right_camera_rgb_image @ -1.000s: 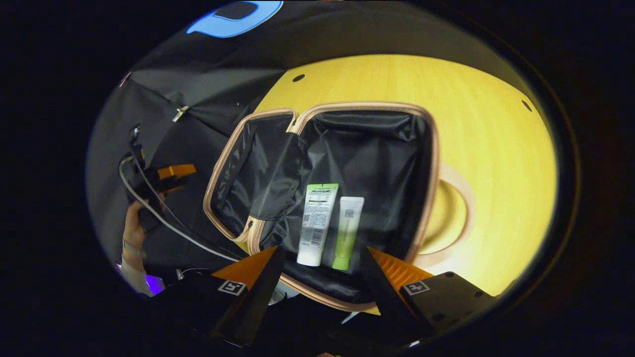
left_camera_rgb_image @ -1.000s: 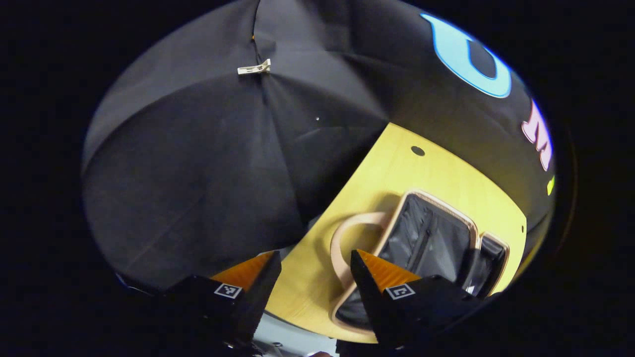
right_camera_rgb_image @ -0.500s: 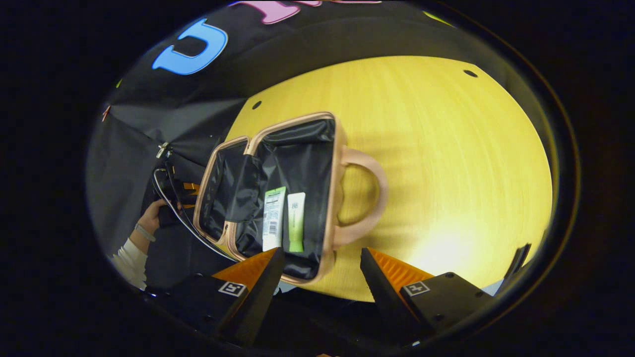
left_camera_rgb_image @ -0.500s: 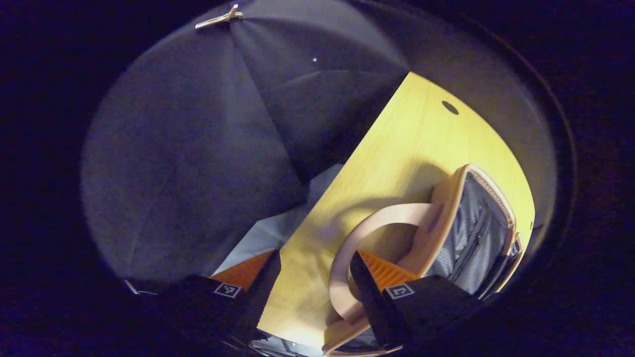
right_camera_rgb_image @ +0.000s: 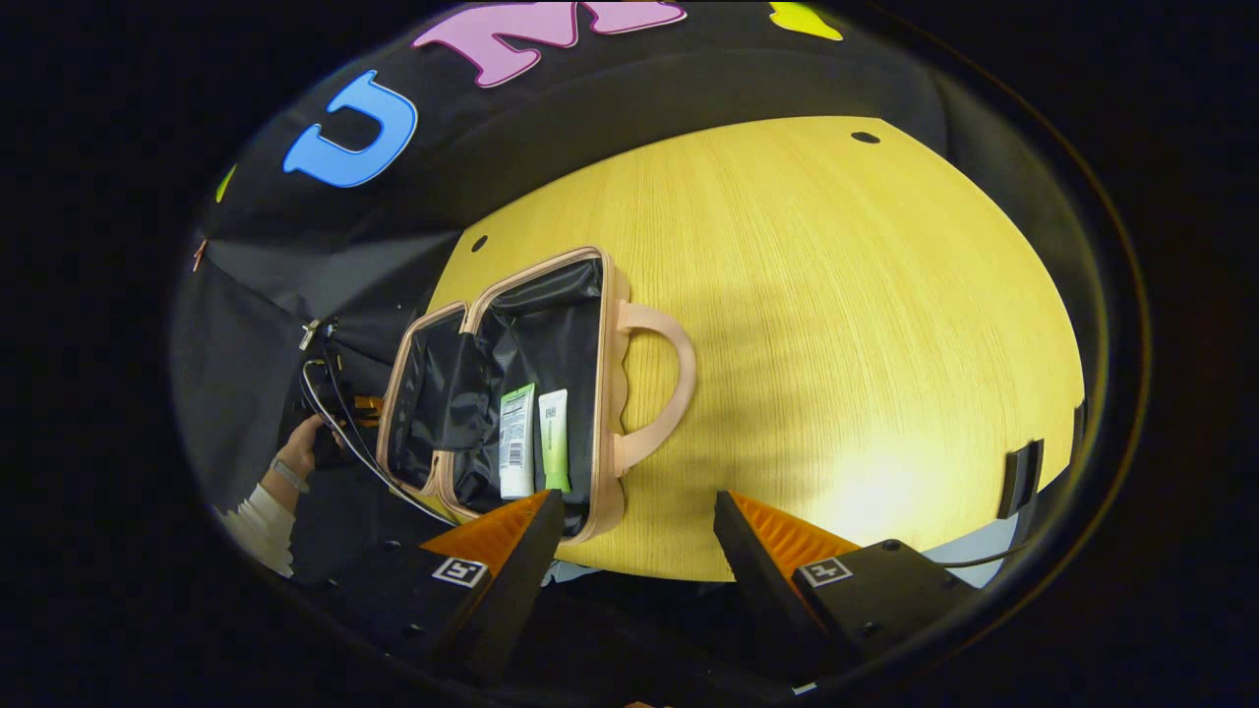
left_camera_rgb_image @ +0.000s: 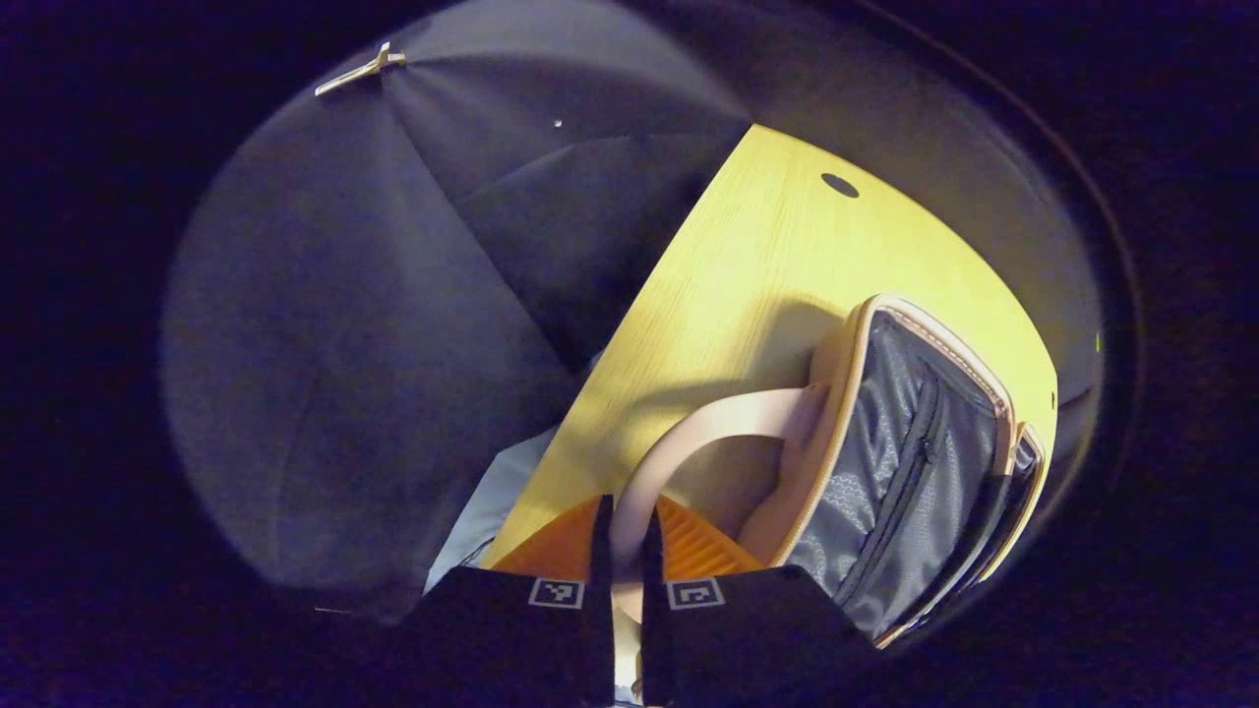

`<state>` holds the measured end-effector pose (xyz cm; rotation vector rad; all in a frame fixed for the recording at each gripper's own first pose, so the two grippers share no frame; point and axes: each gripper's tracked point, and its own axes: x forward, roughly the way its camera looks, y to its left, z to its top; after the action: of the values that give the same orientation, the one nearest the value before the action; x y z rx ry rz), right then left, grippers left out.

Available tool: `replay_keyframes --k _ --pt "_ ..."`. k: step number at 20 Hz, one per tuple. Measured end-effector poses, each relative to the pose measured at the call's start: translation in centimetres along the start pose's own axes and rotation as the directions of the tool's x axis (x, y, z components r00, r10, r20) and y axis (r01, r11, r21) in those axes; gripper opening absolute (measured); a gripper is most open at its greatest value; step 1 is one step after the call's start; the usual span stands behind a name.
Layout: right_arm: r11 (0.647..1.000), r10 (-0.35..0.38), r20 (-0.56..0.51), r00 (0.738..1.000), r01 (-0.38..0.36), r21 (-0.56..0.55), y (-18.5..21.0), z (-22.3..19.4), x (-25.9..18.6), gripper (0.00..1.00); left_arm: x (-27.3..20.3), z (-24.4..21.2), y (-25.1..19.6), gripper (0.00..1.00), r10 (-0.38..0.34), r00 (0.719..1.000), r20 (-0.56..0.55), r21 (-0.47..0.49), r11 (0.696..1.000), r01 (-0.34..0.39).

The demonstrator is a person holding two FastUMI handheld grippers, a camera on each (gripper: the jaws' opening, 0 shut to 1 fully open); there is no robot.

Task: First open the suitcase, pack the skin care products into it, and then close the suitcase.

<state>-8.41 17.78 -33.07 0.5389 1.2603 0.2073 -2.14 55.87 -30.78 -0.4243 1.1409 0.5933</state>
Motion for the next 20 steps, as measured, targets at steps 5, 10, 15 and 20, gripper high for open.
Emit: replay_keyframes --k 5,10,15,20 --pt "0.999 0.019 -0.011 1.000 -0.019 -0.037 1.0 -0.1 -0.1 0.98 -6.3 1.9 -2.6 0.10 -0.094 0.989 0.116 0.051 0.995 0.089" --pt "0.993 0.063 -0.006 0.998 -0.064 -0.104 2.9 1.2 0.1 0.98 -15.7 3.8 -7.0 0.09 -0.217 0.944 0.249 0.136 0.973 0.187" --pt "0.990 0.086 0.043 0.995 -0.080 -0.114 4.0 3.2 0.5 0.98 -22.7 4.2 -13.2 0.08 -0.347 0.889 0.298 0.271 0.924 0.269" --pt "0.995 0.084 0.124 0.989 -0.077 -0.065 2.8 5.0 -0.7 0.98 -29.0 -0.1 -25.7 0.09 -0.589 0.771 0.242 0.487 0.761 0.429"
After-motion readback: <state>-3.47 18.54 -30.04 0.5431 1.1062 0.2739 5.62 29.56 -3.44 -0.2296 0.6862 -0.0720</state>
